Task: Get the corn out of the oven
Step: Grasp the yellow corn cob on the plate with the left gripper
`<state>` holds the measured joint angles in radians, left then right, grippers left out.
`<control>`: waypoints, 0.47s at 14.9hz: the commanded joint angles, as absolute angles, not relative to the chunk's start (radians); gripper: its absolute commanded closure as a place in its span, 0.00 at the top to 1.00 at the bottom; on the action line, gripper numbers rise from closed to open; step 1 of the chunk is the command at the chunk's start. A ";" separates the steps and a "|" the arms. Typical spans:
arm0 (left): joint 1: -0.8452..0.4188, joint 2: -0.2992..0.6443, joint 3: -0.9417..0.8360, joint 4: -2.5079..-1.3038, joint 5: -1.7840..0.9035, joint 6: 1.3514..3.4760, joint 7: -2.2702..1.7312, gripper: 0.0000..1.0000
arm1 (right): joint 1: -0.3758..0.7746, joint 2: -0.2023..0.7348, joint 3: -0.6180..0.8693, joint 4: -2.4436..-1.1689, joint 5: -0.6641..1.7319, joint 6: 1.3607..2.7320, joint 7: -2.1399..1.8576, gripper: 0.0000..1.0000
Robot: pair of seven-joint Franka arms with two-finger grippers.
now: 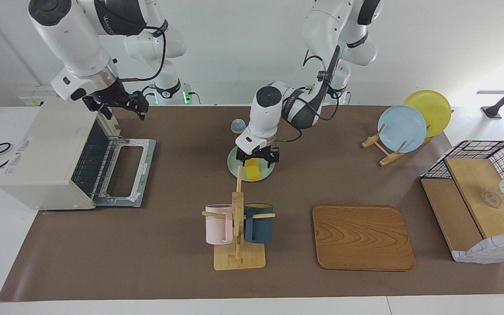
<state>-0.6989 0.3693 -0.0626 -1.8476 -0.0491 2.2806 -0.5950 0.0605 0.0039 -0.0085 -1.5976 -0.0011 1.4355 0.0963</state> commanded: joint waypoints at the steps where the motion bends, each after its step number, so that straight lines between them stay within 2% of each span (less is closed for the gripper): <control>1: -0.710 0.382 -0.049 -1.836 -0.048 2.299 -0.604 1.00 | 0.028 -0.015 0.003 -1.598 -0.005 1.413 0.064 1.00; 7: -0.713 0.390 -0.051 -1.848 -0.049 2.310 -0.609 1.00 | 0.005 -0.017 -0.061 -1.598 0.000 1.427 -0.023 1.00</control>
